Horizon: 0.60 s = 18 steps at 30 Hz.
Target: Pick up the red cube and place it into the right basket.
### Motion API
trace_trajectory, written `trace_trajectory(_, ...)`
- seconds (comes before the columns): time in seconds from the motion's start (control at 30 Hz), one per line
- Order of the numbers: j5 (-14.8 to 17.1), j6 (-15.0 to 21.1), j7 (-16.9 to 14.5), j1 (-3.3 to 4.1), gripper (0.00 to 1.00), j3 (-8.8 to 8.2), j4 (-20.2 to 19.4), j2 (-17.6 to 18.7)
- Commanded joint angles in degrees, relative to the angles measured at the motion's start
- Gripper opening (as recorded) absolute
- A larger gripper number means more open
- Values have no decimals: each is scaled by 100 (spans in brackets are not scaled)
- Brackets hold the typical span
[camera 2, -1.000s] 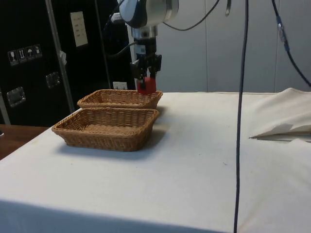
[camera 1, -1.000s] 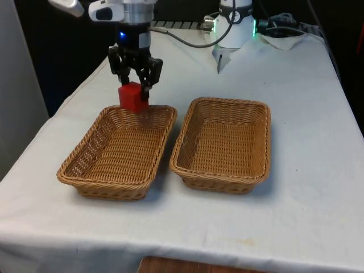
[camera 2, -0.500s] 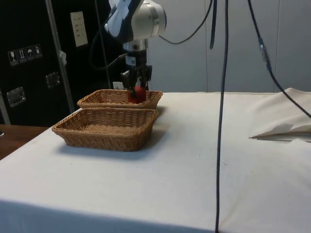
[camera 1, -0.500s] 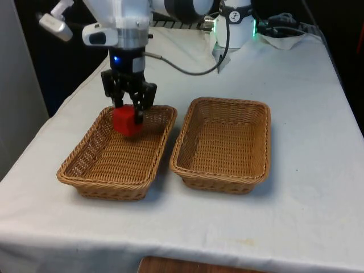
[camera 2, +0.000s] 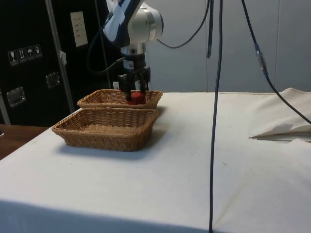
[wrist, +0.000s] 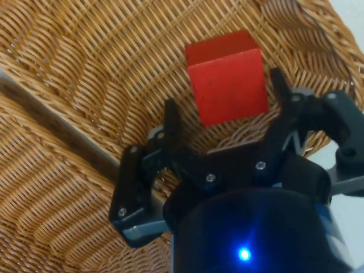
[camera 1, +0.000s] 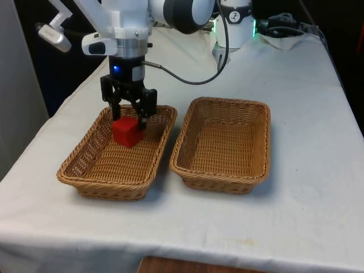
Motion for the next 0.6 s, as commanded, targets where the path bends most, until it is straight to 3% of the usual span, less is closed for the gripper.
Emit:
trace_trajectory(0.0, 23, -23, -29, -11, 58, 17, -11, -29)
trace_trajectory(0.03, 17, -29, -29, -11, 68, 17, -11, -34)
trace_trajectory(0.07, 17, -29, -29, -11, 87, 17, -17, -34)
trace_trajectory(0.1, 17, -34, -29, -11, 96, 17, -17, -34)
trace_trajectory(0.13, 0, -23, 0, 0, 100, 0, 0, -11)
trace_trajectory(0.43, 0, -29, 0, 6, 100, -6, 0, -17)
trace_trajectory(0.57, -86, -172, -52, 80, 100, -132, -40, -223)
